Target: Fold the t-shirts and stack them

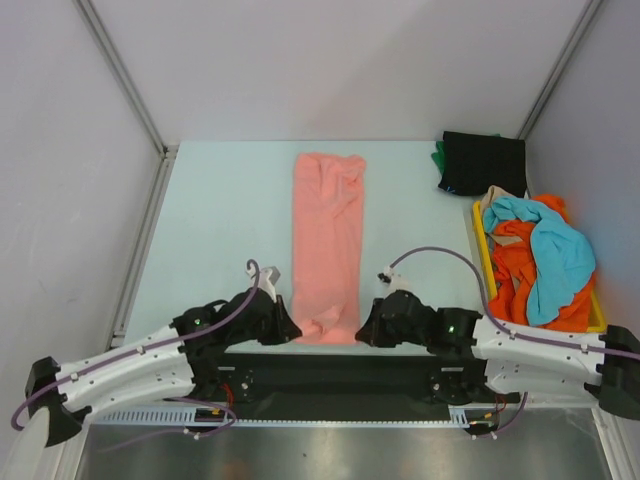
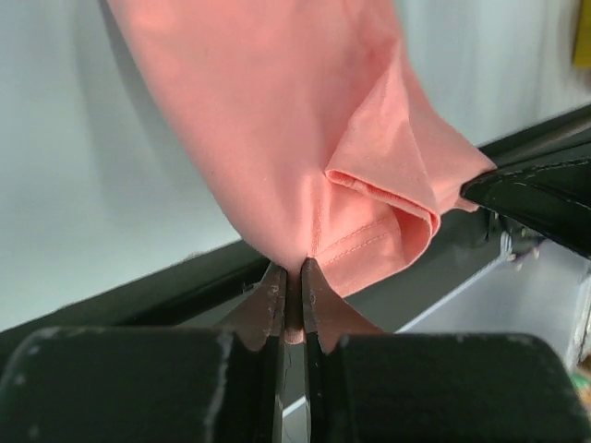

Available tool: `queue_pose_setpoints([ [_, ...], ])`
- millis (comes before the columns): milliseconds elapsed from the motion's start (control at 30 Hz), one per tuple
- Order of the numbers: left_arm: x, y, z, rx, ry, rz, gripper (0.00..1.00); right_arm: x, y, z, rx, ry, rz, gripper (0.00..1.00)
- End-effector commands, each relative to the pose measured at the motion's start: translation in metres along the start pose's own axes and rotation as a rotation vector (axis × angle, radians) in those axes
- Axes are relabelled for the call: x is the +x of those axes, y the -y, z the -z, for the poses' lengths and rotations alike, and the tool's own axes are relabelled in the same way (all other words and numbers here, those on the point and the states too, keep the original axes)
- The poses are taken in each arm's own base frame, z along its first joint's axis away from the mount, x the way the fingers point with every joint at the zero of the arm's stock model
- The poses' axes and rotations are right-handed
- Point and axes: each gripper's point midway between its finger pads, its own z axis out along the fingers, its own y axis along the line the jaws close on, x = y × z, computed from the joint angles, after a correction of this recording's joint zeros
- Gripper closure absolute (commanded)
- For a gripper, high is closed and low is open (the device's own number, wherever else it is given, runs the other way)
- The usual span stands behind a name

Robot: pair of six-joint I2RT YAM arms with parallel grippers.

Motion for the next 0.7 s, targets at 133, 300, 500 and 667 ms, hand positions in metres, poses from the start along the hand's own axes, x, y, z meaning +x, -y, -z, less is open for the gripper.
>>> queue_pose_setpoints([
  [133,-0.085,0.028,0.015,-0.148,0.174,-0.151,1.00,-0.108,0.018,0.020,0.157,0.183,0.050,1.00],
  [300,-0.148,0.030,0.010,-0.187,0.241,-0.145,1.00,-0.172,0.014,0.016,0.155,0.236,0.078,1.00],
  [500,-0.216,0.018,-0.010,-0.267,0.253,-0.148,1.00,-0.233,0.018,-0.003,0.165,0.247,0.092,1.00],
  [667,-0.247,-0.001,-0.046,-0.264,0.197,-0.092,1.00,-0.265,0.035,-0.033,0.192,0.216,0.087,1.00],
])
